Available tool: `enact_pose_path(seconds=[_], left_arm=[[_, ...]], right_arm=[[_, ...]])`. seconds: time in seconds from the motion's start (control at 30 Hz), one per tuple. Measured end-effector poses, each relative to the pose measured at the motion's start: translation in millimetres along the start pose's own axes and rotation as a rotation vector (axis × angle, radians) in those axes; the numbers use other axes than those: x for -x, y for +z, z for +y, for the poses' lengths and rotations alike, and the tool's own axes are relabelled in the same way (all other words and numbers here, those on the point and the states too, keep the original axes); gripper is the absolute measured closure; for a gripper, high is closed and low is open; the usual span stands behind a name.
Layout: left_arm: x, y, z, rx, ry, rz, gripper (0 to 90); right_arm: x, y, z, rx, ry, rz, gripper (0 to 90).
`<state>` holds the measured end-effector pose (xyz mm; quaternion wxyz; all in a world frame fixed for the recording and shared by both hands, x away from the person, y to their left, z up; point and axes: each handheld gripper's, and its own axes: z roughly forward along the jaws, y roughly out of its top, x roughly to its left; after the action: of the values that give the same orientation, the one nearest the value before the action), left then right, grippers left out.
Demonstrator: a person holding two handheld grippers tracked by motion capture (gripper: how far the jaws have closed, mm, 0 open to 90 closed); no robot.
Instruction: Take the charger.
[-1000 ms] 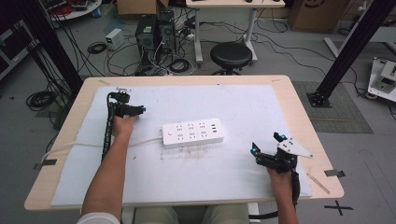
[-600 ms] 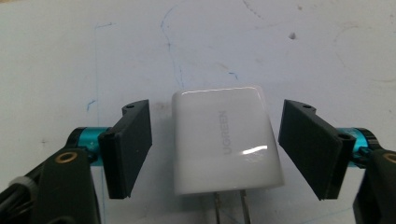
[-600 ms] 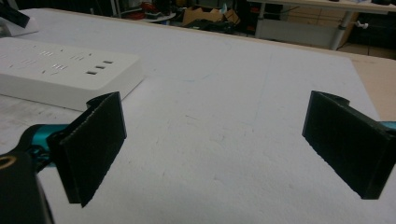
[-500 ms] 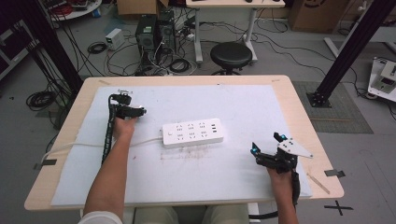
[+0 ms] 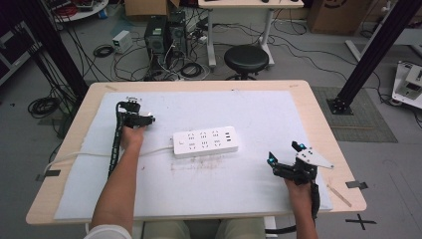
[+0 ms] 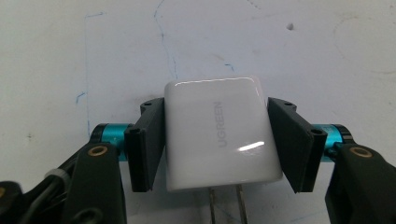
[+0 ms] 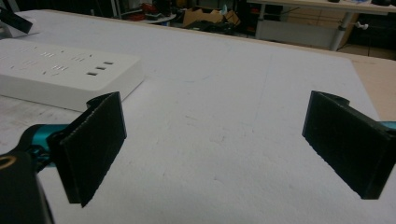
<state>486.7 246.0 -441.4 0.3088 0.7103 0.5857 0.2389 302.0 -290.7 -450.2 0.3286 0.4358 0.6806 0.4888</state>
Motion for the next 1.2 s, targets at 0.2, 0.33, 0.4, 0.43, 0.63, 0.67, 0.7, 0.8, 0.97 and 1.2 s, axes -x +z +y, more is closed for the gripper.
enact_pose_path(seconds=[0.2,0.33,0.4,0.43,0.63,0.67,0.7,0.8,0.97,1.2], left_arm=[[-0.4,-1.5,-0.8,0.0,0.008,-0.001,42.4],[-1.5,-2.6,-1.7,0.008,0.003,-0.004,42.4],[-2.9,-7.1,-1.2,0.037,-0.005,-0.017,42.5],[-3.3,-13.0,0.9,0.071,-0.001,-0.023,42.5],[-1.7,-33.9,4.1,0.168,0.019,-0.087,42.5],[-1.3,-38.3,3.7,0.182,0.031,-0.097,42.5],[0.6,-46.1,1.9,0.218,0.038,-0.126,42.5],[3.2,-54.2,-0.6,0.251,0.049,-0.143,42.5],[11.5,-75.3,-7.1,0.324,0.093,-0.226,42.5],[27.2,-104.2,-21.8,0.422,0.151,-0.351,42.5]], right_arm=[[0.0,0.1,0.0,0.0,0.0,-0.001,6.2],[0.0,0.0,0.0,0.0,0.0,0.0,6.2],[0.0,-0.1,0.0,0.0,-0.001,0.001,6.2],[0.1,-0.1,0.0,0.001,-0.001,0.0,6.2],[-0.1,-0.2,-0.1,0.002,-0.002,0.0,6.2],[-0.1,-0.2,-0.1,0.002,-0.002,0.002,6.2],[-0.2,-0.2,-0.1,0.001,-0.001,0.001,6.2],[-0.3,-0.1,-0.1,0.003,-0.004,0.003,6.2],[-0.2,0.0,0.0,0.003,-0.006,0.004,6.3],[0.1,0.2,0.0,0.004,-0.012,0.006,6.2]])
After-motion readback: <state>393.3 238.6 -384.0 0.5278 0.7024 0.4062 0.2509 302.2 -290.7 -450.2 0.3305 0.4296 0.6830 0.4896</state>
